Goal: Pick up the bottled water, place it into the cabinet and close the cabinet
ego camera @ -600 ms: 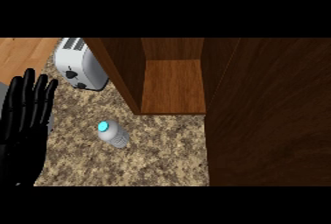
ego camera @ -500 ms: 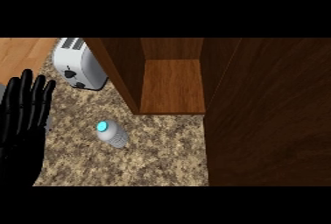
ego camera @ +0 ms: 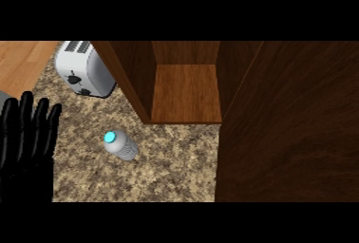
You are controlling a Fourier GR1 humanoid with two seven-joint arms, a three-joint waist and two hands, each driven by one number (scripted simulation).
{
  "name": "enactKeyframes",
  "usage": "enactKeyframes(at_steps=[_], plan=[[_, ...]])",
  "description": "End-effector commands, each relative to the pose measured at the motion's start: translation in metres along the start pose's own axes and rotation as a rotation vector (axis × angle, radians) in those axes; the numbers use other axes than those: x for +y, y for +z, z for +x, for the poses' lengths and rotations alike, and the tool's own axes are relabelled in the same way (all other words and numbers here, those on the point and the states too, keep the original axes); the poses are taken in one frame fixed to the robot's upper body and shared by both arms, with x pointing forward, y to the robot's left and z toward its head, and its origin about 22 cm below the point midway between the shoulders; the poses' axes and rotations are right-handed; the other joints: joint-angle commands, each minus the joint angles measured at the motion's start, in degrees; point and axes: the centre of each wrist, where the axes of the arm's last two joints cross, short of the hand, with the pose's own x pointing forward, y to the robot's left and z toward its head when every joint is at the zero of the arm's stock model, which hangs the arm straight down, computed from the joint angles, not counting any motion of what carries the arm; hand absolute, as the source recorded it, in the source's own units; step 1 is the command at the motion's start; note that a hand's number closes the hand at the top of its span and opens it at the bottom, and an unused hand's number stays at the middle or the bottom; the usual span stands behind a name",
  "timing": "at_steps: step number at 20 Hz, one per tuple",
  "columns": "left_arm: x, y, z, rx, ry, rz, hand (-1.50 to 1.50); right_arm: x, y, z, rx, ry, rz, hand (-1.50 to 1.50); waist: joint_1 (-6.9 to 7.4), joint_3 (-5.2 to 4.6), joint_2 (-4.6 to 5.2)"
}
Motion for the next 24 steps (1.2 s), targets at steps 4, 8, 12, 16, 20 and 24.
enactKeyframes(at_steps=[4, 8, 12, 16, 20, 24], plan=[[-0.033, 0.009, 0.030, 0.027, 0.081, 0.060, -1.50, 0.016, 0.011, 0.039, 0.020, -0.058, 0.056, -1.50, -0.17, -0.04, 0.20], [-0.026, 0.032, 0.048, 0.073, 0.064, 0.062, -1.50, 0.027, 0.022, 0.062, 0.025, -0.044, 0.049, -1.50, 0.03, -0.06, 0.15], [-0.053, 0.035, 0.047, 0.057, 0.080, 0.099, -1.50, 0.032, 0.021, 0.069, 0.028, -0.081, 0.040, -1.50, -0.06, -0.04, 0.11], [-0.044, 0.049, 0.058, 0.098, 0.075, 0.082, -1.50, 0.038, 0.015, 0.062, 0.028, -0.070, 0.031, -1.50, 0.28, -0.06, 0.07], [-0.036, 0.042, 0.057, 0.107, 0.028, 0.083, -1.50, 0.040, 0.018, 0.074, 0.017, -0.070, 0.020, -1.50, 0.16, -0.09, 0.03], [-0.053, 0.045, 0.050, 0.100, 0.040, 0.107, -1.50, 0.033, 0.024, 0.086, 0.023, -0.081, 0.030, -1.50, 0.00, -0.03, -0.09]])
